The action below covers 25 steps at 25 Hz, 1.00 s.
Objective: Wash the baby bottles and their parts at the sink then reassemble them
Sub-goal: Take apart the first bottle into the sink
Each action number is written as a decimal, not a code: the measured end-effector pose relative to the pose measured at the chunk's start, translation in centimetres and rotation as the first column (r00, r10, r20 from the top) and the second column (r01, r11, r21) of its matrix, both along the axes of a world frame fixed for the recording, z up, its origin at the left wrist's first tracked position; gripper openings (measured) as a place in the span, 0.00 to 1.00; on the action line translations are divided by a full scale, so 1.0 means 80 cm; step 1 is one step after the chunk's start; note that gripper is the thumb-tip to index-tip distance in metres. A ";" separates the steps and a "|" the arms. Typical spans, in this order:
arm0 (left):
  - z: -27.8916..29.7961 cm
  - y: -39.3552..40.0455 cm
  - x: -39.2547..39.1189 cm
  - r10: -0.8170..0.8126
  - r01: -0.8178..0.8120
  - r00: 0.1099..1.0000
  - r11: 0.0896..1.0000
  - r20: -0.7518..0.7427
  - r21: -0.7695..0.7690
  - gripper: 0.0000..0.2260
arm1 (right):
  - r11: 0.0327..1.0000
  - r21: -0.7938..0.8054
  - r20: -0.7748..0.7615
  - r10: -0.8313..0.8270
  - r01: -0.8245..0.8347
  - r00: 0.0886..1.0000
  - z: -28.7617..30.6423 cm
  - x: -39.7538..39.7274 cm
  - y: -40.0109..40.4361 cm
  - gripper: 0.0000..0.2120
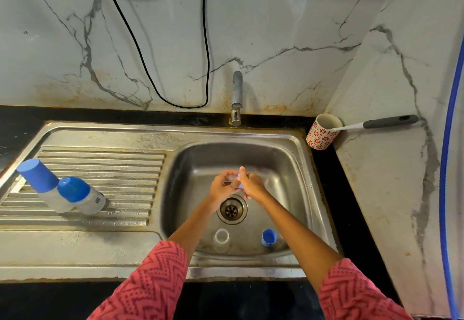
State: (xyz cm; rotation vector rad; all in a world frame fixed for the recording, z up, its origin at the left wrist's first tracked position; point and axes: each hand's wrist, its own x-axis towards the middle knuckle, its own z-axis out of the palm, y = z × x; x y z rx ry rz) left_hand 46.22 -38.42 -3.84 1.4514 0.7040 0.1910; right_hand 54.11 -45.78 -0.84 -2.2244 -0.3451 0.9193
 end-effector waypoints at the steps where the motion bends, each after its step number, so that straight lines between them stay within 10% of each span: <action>1: 0.005 -0.005 0.003 -0.053 0.059 0.997 0.993 -0.060 0.099 0.11 | 1.000 -0.012 0.073 0.002 -0.001 0.997 -0.001 -0.001 0.000 0.25; 5: 0.014 -0.016 0.008 0.009 0.072 0.990 0.815 -0.138 0.575 0.13 | 0.998 0.057 0.093 -0.019 0.014 0.995 0.000 0.000 0.001 0.23; 14: 0.010 -0.003 0.038 0.268 -0.227 0.915 0.960 -0.300 0.166 0.20 | 0.996 -0.036 0.417 0.091 -0.083 0.905 0.018 -0.016 -0.005 0.21; 22: 0.001 0.002 0.035 0.316 -0.280 0.846 0.949 -0.429 0.146 0.21 | 0.940 -0.224 0.625 0.342 -0.259 0.701 0.014 -0.022 -0.005 0.24; 25: 0.011 -0.007 0.033 0.328 -0.329 0.894 0.943 -0.304 0.048 0.17 | 0.991 -0.088 0.516 0.131 -0.100 0.846 0.010 -0.021 0.001 0.23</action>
